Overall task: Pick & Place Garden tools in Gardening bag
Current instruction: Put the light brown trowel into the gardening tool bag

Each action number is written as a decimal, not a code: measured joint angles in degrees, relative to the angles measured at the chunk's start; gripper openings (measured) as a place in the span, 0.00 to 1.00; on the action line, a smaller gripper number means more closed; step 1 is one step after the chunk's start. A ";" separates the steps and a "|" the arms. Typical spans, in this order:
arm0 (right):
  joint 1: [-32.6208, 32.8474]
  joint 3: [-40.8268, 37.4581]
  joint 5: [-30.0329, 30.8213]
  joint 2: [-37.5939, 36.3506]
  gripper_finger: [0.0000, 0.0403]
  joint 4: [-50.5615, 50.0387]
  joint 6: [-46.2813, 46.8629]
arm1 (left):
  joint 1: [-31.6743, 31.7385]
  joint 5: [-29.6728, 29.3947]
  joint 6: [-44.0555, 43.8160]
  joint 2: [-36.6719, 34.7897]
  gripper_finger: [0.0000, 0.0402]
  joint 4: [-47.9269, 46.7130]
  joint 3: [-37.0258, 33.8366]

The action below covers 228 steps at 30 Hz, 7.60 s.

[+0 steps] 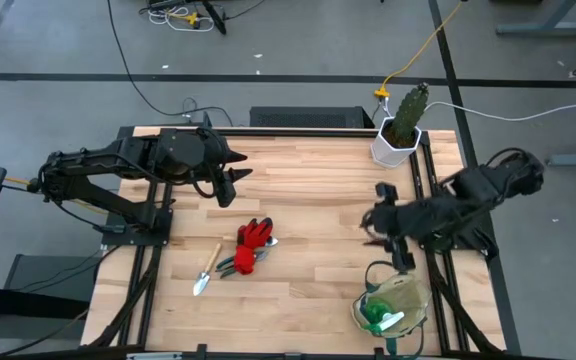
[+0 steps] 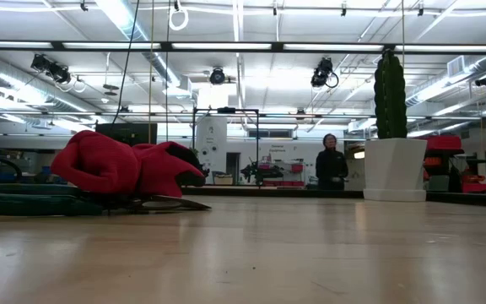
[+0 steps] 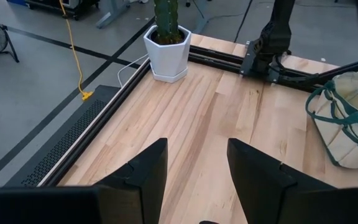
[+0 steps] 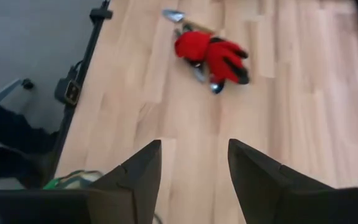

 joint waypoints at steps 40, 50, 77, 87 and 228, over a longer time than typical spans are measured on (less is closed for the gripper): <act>-23.73 -15.98 -12.93 -4.58 0.46 24.78 -9.98 | -0.02 5.58 2.07 0.00 0.43 -0.01 0.00; -23.73 -28.13 -13.53 -8.96 0.46 41.12 -8.45 | -0.02 5.60 2.38 0.00 0.43 -0.02 0.00; -23.73 -32.79 -14.58 -19.10 0.46 43.98 -12.56 | 0.00 7.66 -5.33 0.80 0.43 -10.92 -0.79; -23.72 -32.79 -14.15 -18.88 0.46 45.22 -11.95 | 0.05 9.44 1.18 3.01 0.43 -21.08 -0.79; -23.70 -32.76 -5.32 -15.71 0.46 47.26 -5.02 | -23.28 22.58 76.41 19.33 0.43 -2.90 -35.30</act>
